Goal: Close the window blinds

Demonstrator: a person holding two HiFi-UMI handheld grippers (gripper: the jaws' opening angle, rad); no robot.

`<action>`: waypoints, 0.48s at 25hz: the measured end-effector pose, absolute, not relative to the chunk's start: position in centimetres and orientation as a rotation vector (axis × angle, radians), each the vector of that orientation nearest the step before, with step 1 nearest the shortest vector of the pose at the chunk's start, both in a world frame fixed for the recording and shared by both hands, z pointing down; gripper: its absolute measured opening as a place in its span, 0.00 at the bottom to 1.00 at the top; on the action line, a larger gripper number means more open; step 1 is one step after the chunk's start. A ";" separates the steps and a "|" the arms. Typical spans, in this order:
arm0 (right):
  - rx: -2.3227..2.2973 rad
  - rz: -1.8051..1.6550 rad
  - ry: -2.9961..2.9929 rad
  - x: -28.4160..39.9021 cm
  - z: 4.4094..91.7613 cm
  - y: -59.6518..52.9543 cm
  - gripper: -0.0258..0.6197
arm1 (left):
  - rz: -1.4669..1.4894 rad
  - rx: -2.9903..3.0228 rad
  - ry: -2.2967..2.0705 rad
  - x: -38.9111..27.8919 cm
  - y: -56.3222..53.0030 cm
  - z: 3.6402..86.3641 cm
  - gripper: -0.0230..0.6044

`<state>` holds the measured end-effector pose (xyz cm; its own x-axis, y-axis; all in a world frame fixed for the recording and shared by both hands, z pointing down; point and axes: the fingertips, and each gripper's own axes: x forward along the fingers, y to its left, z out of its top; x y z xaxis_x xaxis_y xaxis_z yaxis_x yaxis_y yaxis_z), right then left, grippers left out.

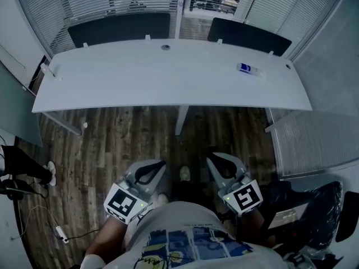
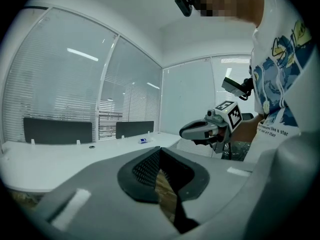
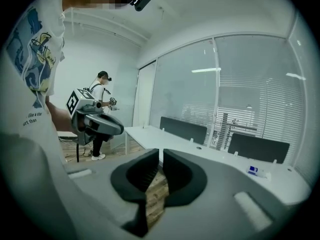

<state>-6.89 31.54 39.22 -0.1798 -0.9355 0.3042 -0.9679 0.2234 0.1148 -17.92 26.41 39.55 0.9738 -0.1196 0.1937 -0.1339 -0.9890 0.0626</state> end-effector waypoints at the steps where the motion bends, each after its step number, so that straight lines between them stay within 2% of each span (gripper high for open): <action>1: 1.772 0.139 -2.202 -6.3 39.2 30.8 0.06 | 0.297 3.051 -0.207 -17.4 25.8 39.6 0.05; 12: 1.723 0.095 -2.249 4.1 38.9 22.3 0.07 | 0.310 3.056 -0.302 -7.8 17.8 38.9 0.05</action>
<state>4.10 22.35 38.88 -0.2321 -0.9317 0.2792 -0.9519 0.2766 0.1316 -7.81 17.75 38.88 0.9607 -0.1880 0.2041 -0.1992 -0.9793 0.0353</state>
